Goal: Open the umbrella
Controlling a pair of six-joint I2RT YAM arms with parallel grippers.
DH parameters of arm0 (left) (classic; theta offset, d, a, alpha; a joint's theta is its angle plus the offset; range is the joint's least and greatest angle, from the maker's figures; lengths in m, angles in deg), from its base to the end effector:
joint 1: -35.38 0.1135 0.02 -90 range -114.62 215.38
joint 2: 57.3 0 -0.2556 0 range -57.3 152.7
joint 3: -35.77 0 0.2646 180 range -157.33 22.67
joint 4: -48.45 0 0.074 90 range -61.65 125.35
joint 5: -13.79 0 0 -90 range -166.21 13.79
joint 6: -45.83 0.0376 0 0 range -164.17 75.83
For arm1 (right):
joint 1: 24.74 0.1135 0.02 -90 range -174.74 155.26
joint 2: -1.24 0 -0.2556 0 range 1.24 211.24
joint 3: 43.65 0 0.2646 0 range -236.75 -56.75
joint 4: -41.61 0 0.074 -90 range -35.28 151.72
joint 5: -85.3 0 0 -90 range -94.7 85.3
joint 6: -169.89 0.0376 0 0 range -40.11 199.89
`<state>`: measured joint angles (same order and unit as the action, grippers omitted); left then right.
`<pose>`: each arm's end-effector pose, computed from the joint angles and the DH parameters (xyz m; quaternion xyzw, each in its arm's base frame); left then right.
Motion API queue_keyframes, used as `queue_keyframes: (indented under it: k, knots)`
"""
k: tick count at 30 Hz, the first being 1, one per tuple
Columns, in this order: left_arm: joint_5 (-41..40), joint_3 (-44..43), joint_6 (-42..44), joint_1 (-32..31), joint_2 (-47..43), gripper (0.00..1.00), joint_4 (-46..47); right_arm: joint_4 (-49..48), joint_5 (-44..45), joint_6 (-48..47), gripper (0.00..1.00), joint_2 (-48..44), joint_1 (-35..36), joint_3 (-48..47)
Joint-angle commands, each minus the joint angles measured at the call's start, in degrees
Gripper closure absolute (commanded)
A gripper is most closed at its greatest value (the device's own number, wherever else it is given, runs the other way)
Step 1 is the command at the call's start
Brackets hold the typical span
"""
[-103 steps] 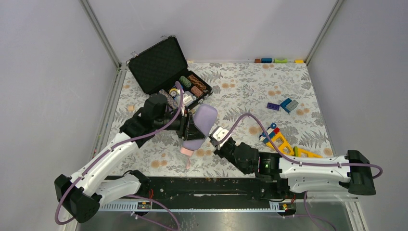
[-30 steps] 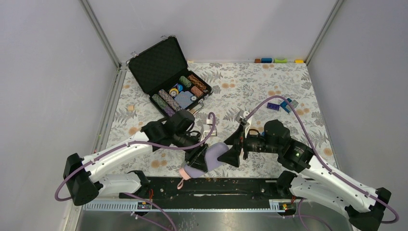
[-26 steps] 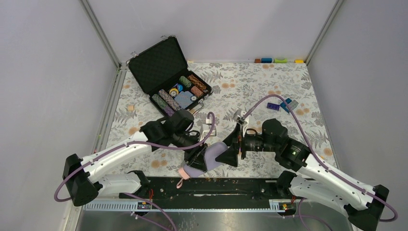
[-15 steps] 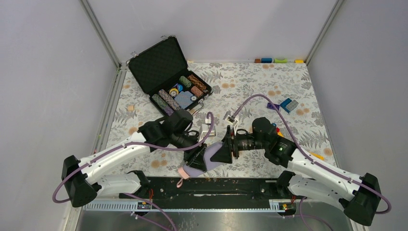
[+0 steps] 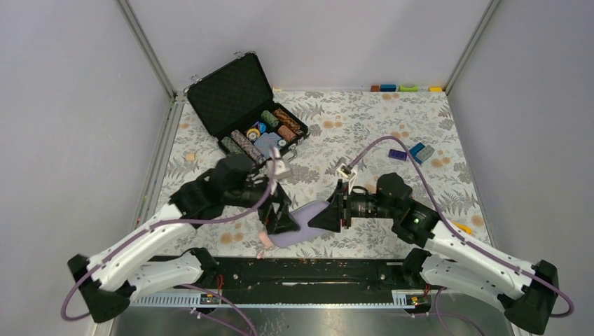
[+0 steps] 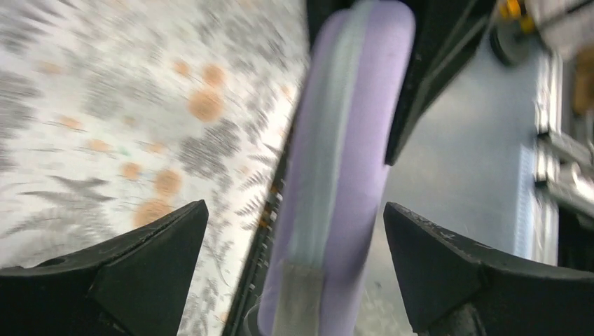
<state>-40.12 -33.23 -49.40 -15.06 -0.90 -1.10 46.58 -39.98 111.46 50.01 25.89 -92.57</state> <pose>0.1232 -0.1839 0.3214 0.4547 0.7322 -0.4434 0.2461 0.1231 0.1842 0.2976 -0.3184 0.6580 0.5921 0.3393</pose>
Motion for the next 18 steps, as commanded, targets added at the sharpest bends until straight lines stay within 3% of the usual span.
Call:
queue_keyframes:
  k: [1, 5, 12, 18]
  knots:
    - [-10.15, -0.62, -9.18, 6.0, -8.82, 0.01, 14.51, -3.82, 11.7, -1.29, 1.0, -7.23, 0.08, -3.78]
    - [-17.83, 2.58, -17.7, 7.75, -16.2, 0.01, 24.44, -6.46, 20.34, -2.86, 1.0, -10.39, 0.08, -5.0]
    - [-28.88, 8.53, -29.02, 7.79, -24.11, 0.01, 36.65, -16.09, 24.7, -5.07, 1.0, -11.52, 0.08, -7.75]
    - [-30.79, 15.77, -37.12, 7.74, -26.86, 0.01, 49.4, -30.13, 27.97, -4.05, 1.0, -10.64, 0.08, -6.44]
